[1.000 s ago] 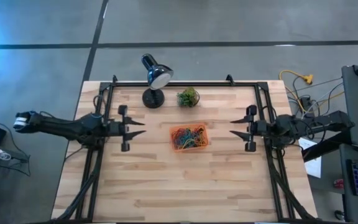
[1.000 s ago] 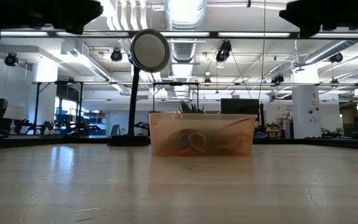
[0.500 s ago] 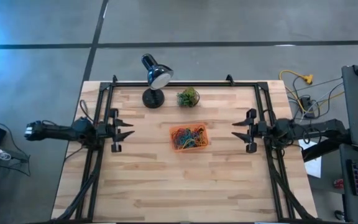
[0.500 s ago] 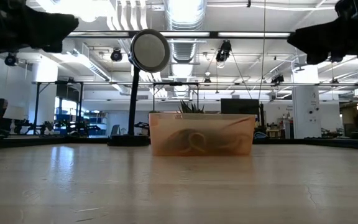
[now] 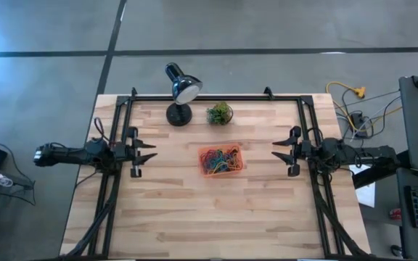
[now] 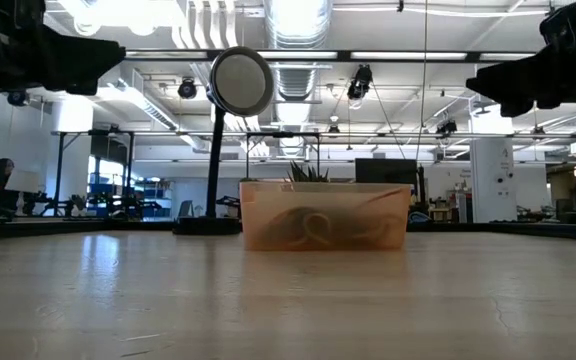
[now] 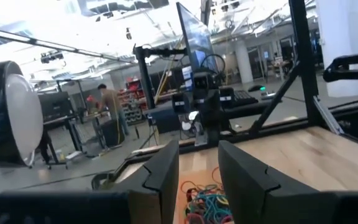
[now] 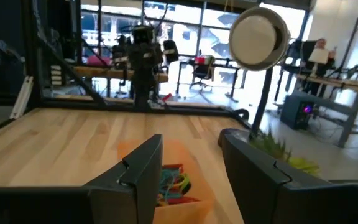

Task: Pick and place rubber bands into bin
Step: Return to Home Position

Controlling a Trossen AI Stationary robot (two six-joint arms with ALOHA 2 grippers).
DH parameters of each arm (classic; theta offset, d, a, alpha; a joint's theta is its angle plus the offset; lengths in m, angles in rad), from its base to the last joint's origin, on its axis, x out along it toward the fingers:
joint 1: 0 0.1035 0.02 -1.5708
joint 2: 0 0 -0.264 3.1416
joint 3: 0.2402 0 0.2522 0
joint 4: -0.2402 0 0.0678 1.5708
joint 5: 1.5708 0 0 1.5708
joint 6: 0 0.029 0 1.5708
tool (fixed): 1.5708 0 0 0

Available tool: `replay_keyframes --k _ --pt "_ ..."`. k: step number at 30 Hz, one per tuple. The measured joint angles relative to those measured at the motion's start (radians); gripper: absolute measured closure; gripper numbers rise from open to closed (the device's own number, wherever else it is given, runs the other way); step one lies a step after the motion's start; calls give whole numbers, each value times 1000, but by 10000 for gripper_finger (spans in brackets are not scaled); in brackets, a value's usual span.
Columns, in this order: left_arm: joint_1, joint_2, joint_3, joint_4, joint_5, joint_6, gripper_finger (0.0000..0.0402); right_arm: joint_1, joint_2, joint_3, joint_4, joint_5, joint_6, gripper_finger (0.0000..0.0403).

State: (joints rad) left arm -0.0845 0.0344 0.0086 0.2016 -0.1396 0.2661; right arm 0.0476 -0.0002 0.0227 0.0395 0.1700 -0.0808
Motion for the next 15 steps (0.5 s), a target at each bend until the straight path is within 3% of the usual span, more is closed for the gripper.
replay_keyframes --k 10,15 --pt "13 -6 0 -15 -9 -8 304 -12 1 -12 -13 -74 -3 256" --pt "13 14 -1 -68 -107 -37 304 -14 9 -14 -15 -64 -25 262"
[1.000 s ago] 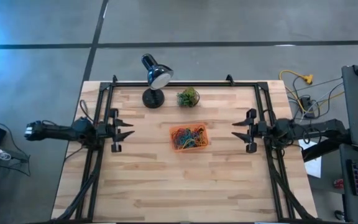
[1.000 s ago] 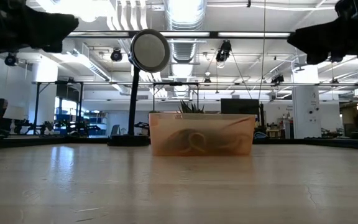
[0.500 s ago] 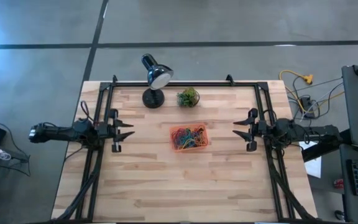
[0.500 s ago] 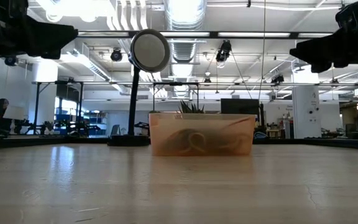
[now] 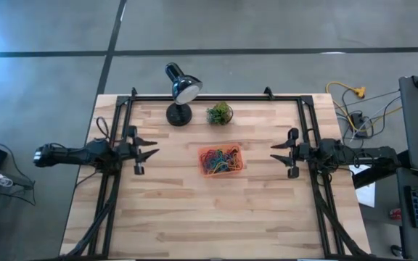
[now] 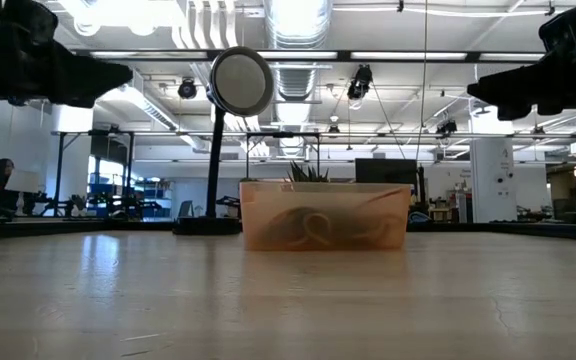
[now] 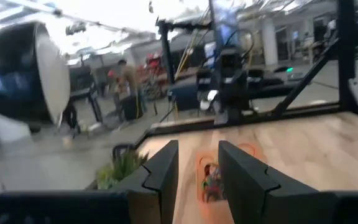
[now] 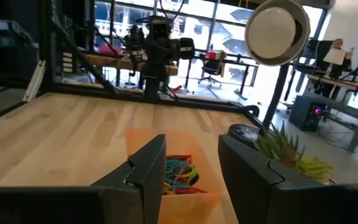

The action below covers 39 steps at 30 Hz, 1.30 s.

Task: Pick and place rubber bands into bin
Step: Return to Home Position

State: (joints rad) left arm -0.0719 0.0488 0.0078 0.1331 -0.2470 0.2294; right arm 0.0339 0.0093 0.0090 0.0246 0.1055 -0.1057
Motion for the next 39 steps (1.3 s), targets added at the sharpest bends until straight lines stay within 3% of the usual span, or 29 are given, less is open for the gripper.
replay_keyframes --k 15,21,26,35,39 --pt "0 64 -1 -77 -17 -30 304 -4 118 0 2 18 -35 264" --pt "0 37 -2 -78 -5 -11 304 -4 160 0 2 18 -28 264" --pt "0 -25 -2 -82 24 12 304 -4 161 0 14 20 -39 261" --pt "0 -21 5 -88 59 36 304 -4 94 1 66 29 -68 271" --pt "0 -21 5 -72 59 68 304 -5 37 1 56 111 -73 270"
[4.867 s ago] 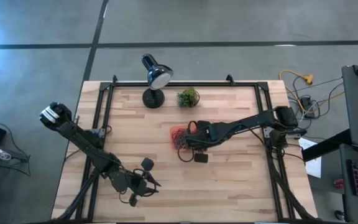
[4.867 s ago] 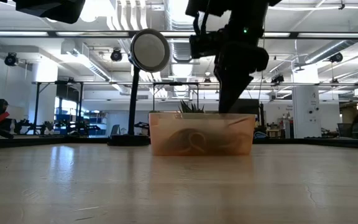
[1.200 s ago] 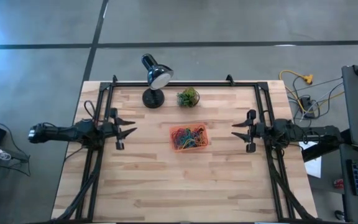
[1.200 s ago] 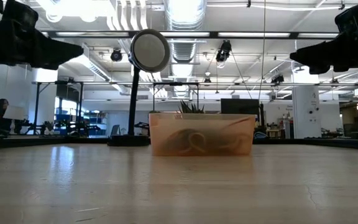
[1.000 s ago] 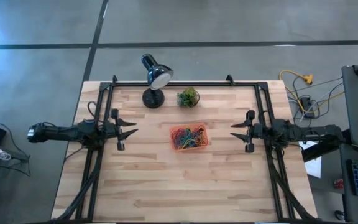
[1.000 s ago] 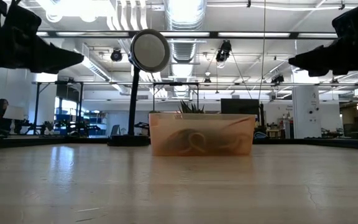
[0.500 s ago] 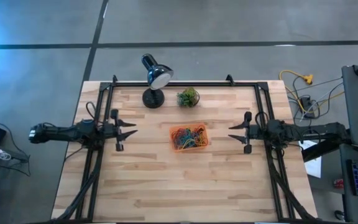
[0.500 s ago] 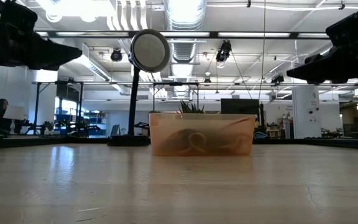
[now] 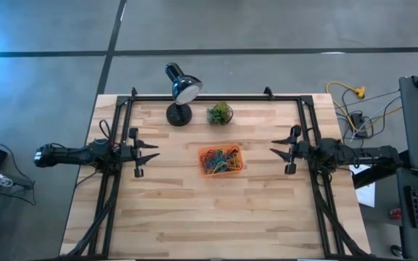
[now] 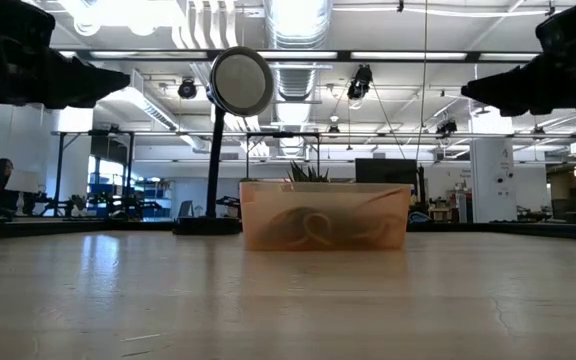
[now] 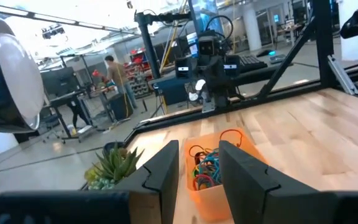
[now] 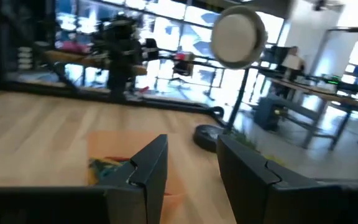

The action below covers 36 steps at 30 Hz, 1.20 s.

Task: Pick and place rubber bands into bin
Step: Return to Home Position

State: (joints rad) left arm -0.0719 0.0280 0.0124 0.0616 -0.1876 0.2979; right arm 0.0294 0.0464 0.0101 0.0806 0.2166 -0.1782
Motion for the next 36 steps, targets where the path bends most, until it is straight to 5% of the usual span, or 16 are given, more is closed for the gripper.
replay_keyframes --k 36 --pt "0 30 -4 -13 -1 -56 304 1 11 0 -41 -15 36 274"
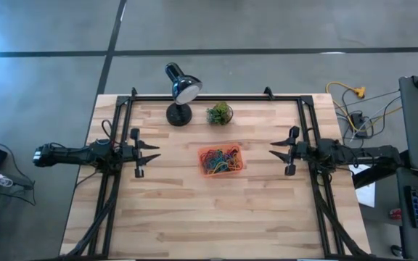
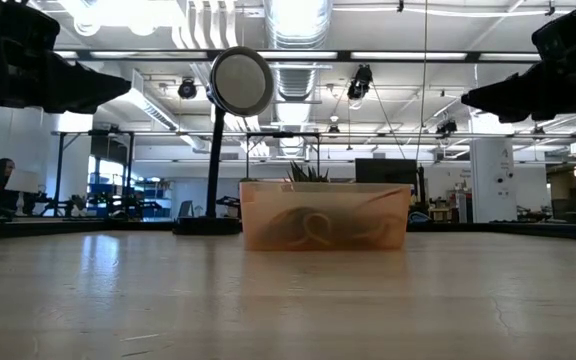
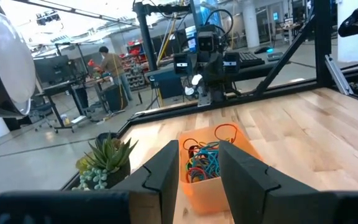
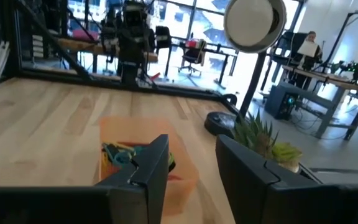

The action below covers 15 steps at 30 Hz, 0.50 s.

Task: Pick and place rubber bands into bin
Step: Return to Home Position

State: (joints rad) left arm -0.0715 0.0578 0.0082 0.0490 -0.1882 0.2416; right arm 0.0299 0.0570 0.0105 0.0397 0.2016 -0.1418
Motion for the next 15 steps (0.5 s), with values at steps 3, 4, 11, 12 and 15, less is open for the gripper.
replay_keyframes --k 3,4,11,12,15 --pt "0 0 0 0 0 0 304 0 33 0 0 0 -4 277" --pt "0 0 0 0 0 0 304 0 45 0 0 0 -5 277" --pt "0 0 0 1 0 0 304 0 136 0 0 0 -7 272" --pt "0 0 0 1 0 0 304 0 148 0 0 0 -7 271" --pt "0 0 0 1 0 0 304 0 171 -1 3 0 0 271"
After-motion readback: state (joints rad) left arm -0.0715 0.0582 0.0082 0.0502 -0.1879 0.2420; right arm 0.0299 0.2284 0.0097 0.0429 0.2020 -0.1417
